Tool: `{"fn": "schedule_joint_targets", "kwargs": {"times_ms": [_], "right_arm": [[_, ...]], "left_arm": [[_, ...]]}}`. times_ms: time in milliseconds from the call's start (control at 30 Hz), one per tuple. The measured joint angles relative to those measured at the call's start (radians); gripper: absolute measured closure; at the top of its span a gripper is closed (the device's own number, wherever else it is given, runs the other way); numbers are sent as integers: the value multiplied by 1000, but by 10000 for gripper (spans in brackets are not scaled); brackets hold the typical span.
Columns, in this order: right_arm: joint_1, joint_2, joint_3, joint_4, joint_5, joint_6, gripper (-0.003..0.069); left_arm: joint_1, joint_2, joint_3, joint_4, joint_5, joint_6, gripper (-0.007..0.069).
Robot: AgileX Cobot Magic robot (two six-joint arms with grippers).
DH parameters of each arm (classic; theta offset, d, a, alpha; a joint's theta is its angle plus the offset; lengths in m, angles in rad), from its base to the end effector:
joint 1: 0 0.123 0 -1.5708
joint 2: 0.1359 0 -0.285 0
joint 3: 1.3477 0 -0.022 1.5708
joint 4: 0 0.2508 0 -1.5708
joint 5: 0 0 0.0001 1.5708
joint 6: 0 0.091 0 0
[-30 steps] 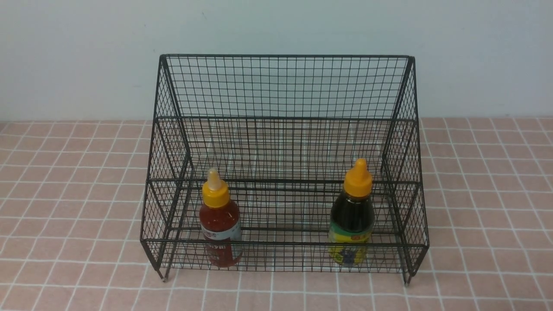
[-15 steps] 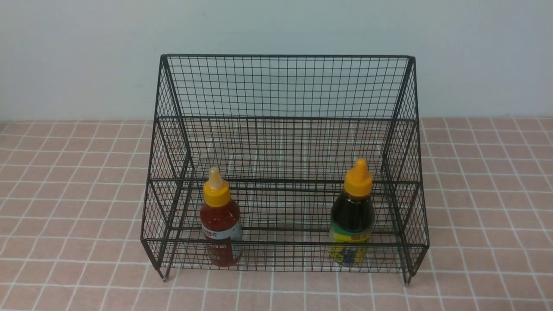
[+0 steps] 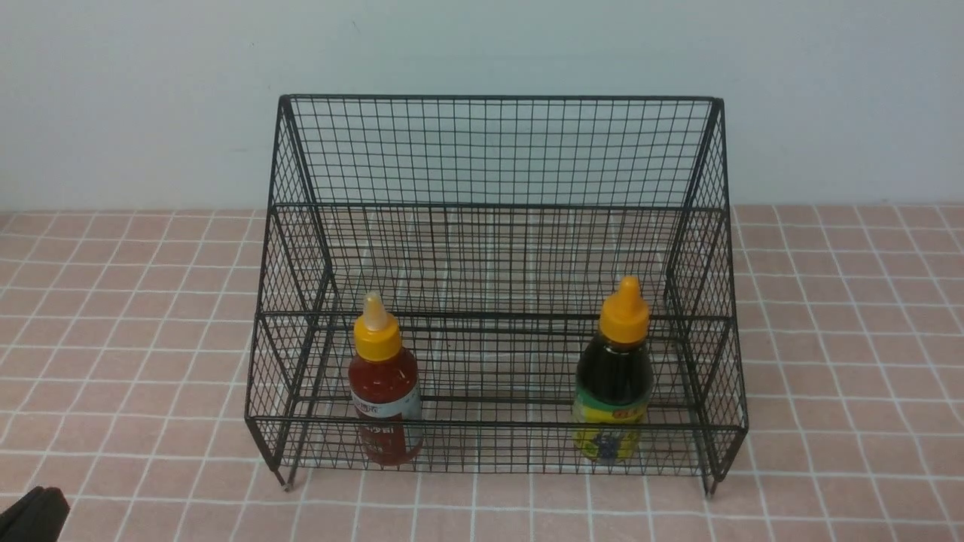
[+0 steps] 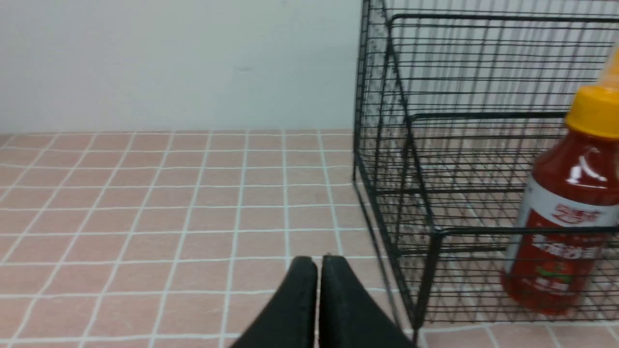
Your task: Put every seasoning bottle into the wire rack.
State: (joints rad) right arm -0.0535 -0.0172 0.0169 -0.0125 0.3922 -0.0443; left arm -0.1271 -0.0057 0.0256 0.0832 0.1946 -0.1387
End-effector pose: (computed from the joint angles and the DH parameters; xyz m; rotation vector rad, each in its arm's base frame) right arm 0.0516 -0.0032 0.1732 0.0011 1.8762 -0.0797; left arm 0.0561 -0.0057 0.1872 0.0475 1.6983 -0.1240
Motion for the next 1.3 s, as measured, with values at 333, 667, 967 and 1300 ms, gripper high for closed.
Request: {"fn": "schedule_joint_targets", "kwargs": {"times_ms": [333, 667, 967, 1300], "right_arm": [[0, 0, 0, 0, 0, 2, 671], [0, 0, 0, 0, 0, 12, 671], [0, 0, 0, 0, 0, 25, 671], [0, 0, 0, 0, 0, 27, 671]], "left_arm": [[22, -6, 3, -37, 141, 120, 631], [23, -6, 3, -44, 175, 131, 631], [23, -6, 3, -44, 175, 131, 631], [23, -6, 3, -44, 175, 131, 631]]}}
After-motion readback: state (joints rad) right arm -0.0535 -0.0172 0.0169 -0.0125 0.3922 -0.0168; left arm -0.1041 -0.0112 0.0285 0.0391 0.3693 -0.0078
